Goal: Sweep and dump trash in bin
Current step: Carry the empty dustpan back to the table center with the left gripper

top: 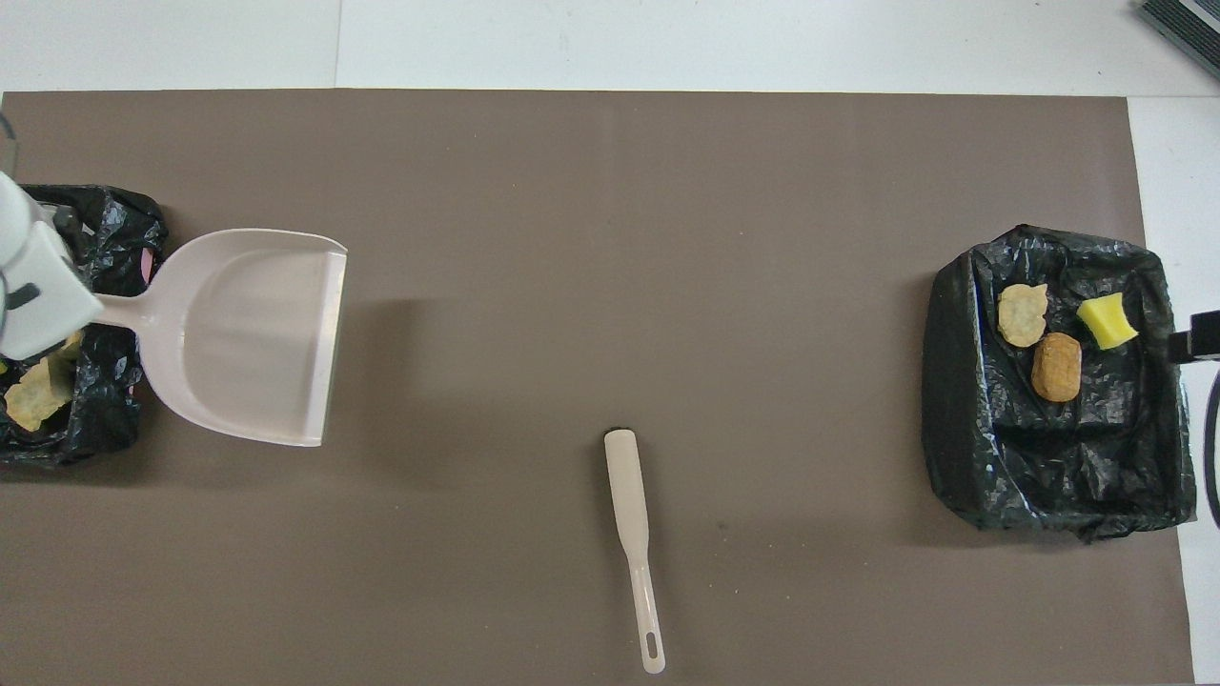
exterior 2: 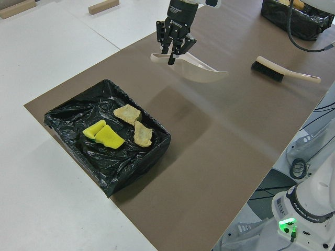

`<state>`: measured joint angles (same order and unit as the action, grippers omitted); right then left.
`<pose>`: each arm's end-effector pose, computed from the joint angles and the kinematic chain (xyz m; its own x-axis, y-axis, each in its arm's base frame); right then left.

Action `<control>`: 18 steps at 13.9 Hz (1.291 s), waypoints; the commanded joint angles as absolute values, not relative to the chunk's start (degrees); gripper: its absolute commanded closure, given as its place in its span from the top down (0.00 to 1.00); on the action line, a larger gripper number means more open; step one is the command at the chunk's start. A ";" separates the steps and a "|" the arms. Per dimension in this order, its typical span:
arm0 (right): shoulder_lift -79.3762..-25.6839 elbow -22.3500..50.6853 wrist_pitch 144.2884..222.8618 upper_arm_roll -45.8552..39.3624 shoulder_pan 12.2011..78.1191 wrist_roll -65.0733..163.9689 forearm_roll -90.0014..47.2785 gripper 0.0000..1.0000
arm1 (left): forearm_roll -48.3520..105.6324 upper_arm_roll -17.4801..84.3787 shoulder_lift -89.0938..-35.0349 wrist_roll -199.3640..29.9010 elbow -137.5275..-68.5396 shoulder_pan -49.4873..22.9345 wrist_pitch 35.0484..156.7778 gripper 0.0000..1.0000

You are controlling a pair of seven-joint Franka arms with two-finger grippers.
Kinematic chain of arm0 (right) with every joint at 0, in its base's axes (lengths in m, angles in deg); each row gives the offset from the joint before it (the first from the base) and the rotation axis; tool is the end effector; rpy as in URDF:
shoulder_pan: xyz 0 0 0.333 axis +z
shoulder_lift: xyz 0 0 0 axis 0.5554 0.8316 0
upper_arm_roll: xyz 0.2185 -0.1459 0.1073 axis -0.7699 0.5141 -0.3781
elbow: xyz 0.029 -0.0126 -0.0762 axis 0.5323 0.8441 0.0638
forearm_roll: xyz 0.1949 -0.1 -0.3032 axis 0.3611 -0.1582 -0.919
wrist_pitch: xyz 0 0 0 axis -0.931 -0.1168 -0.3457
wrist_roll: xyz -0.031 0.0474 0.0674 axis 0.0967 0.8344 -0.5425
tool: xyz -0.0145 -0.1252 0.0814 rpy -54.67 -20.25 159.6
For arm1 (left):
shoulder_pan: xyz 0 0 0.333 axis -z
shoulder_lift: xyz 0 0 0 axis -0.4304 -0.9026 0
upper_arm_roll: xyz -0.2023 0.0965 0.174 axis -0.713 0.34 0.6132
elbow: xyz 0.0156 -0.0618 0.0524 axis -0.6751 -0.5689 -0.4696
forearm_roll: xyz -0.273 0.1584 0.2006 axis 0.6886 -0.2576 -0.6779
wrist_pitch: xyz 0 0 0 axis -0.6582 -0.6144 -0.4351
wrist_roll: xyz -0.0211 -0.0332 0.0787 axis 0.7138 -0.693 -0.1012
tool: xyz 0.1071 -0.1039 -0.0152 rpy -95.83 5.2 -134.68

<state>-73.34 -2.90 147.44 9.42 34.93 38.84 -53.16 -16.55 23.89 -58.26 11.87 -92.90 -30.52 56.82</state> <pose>0.4888 -0.0424 0.6129 0.9926 -0.1212 0.0045 -0.1212 -0.9926 0.0114 0.5611 -0.0251 0.4406 -0.0586 -0.9452 -0.3212 -0.9973 0.0413 0.0603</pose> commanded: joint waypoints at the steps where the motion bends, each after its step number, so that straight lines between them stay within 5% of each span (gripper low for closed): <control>1: -74.02 -0.90 147.36 8.88 34.88 40.48 -53.63 1.00 | -12.51 24.79 -57.27 -0.78 -96.22 -26.03 58.08 0.00; 12: -76.05 1.73 147.45 9.05 34.79 46.19 -53.88 1.00 | 2.96 24.79 -62.89 -65.38 -99.92 -8.45 69.31 0.00; 18: -75.69 1.21 146.84 8.79 35.23 45.93 -53.36 1.00 | 9.21 24.96 -72.81 -94.63 -90.11 2.61 74.69 0.00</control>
<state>-74.71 0.23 147.26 8.96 35.09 44.42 -53.15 7.89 23.79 -67.77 -85.44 -97.00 -1.45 75.12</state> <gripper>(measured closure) 0.000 0.687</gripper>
